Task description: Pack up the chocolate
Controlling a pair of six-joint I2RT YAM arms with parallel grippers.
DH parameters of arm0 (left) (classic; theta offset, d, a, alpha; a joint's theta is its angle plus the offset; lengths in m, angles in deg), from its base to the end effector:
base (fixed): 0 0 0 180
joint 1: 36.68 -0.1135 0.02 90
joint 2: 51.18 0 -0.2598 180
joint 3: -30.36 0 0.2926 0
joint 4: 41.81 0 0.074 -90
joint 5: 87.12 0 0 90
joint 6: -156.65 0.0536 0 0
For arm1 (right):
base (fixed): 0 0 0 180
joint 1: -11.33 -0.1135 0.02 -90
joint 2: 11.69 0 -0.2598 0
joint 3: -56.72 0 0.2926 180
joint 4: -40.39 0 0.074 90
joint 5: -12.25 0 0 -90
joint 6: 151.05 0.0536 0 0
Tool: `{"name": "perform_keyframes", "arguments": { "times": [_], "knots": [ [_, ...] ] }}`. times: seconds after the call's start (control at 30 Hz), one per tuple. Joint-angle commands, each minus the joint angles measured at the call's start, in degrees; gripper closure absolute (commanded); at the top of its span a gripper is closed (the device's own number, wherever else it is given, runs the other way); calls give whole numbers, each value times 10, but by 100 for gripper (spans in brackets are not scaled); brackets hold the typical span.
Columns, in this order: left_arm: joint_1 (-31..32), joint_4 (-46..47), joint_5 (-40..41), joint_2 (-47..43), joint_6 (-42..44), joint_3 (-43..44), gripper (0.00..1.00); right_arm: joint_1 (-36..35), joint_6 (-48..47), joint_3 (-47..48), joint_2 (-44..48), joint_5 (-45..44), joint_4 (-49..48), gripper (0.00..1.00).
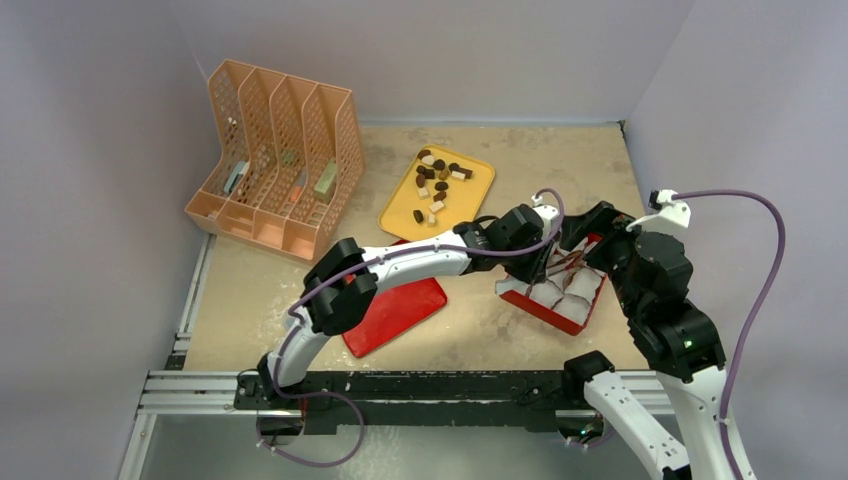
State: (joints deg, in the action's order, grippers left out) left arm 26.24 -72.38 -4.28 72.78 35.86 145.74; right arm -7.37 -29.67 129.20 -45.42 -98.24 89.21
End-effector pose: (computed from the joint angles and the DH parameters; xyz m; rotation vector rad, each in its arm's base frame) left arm 0.2458 -0.4955 0.2050 0.7486 2.3359 -0.9553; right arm 0.1523 0.0317 0.4192 0.4507 1.6875 0.3298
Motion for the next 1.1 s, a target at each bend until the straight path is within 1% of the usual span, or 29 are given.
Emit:
{"name": "perform_keyframes", "arguments": {
  "times": [0.0,0.37,0.73,0.83,1.07],
  "knots": [
    [-1,23,12,7,12,33,71,-1,-2,11,2,-15,-18,4],
    [-3,14,51,12,23,62,71,-1,1,7,5,-14,-17,3],
    [-4,6,68,8,29,60,71,-1,3,4,6,-12,-18,3],
    [-4,0,70,-6,29,59,71,-1,4,4,5,-12,-18,3],
    [-8,-20,136,-71,38,35,71,-1,4,4,6,-10,-19,3]
  ]
}}
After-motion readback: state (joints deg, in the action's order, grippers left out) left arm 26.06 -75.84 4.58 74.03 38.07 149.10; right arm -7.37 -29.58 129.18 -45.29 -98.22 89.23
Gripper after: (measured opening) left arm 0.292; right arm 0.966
